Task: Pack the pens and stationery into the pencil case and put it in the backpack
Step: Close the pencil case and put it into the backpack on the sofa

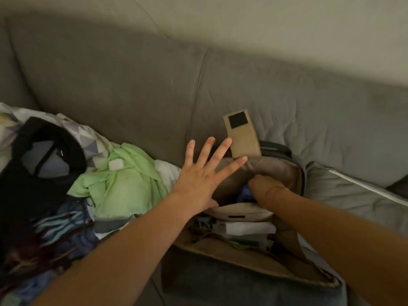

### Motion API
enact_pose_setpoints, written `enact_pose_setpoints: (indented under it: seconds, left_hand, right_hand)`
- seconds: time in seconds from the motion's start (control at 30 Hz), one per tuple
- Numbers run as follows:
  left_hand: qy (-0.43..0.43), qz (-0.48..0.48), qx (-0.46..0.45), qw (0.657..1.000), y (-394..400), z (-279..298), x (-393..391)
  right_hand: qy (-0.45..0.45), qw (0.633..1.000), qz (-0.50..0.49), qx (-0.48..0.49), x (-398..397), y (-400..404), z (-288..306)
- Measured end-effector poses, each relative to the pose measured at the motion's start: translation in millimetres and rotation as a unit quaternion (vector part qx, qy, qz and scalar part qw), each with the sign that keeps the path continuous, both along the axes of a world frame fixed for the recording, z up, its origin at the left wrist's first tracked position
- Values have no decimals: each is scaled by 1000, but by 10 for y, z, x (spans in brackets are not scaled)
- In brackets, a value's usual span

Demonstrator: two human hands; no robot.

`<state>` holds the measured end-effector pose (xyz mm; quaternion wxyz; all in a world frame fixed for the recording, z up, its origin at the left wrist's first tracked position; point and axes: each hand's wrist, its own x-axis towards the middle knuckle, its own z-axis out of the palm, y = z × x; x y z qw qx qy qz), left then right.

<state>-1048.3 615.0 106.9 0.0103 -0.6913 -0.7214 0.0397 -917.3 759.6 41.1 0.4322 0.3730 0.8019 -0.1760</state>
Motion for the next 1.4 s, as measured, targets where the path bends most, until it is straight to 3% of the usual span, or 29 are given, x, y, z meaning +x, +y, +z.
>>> enact_pose_setpoints:
  seconds: [0.1,0.2,0.27,0.3,0.33,0.37,0.4,0.43,0.5,0.67,0.8,0.9,0.97,1.03,1.07,1.23,1.4]
  left_hand:
    - [-15,-3,19,1000,2,-41,8]
    - [-36,-12,27,999,-18,-65,-19]
    - [-49,-21,23,998,-50,-86,-57]
    - [-52,-25,21,998,-64,-99,-72]
    - [-56,-27,21,998,-70,-109,-81]
    - [-59,-26,21,998,-72,-114,-81]
    - [-62,-25,20,998,-68,-114,-78]
    - [-63,-24,19,998,-59,-113,-77]
    - [-57,-21,16,998,-53,-119,-76]
    - [-68,-26,20,997,-46,-154,-118]
    - [-79,-82,47,992,-113,-235,-202]
    - [-63,-81,50,993,-170,-305,-245]
    - [-73,-35,70,994,-150,-311,-234]
    - [-82,-4,95,992,-94,-302,-187]
    - [-82,5,105,991,-79,-307,-155]
    - [-81,32,114,990,-110,-366,-41]
    - [-79,33,111,990,-127,-397,-30]
  right_hand:
    - [28,999,-38,0,0,7,10]
    - [33,999,2,21,82,-33,280]
    - [177,979,6,104,258,-121,484]
    - [303,938,-42,160,369,-183,600]
    - [434,871,-114,198,460,-233,732]
    - [529,799,-221,180,496,-249,852]
    - [575,737,-342,99,486,-245,962]
    - [571,696,-435,-13,413,-233,1051]
    - [517,680,-494,-164,207,-189,1155]
    - [455,690,-487,-283,-18,-88,1268]
    - [494,628,-513,-313,190,-137,1284]
    - [502,669,-458,-301,540,-375,1123]
    - [462,740,-385,-302,722,-565,898]
    - [414,816,-324,-239,756,-660,680]
    - [400,835,-311,-217,728,-669,595]
    - [358,902,-213,-112,484,-532,187]
    - [323,927,-184,-40,361,-447,-26]
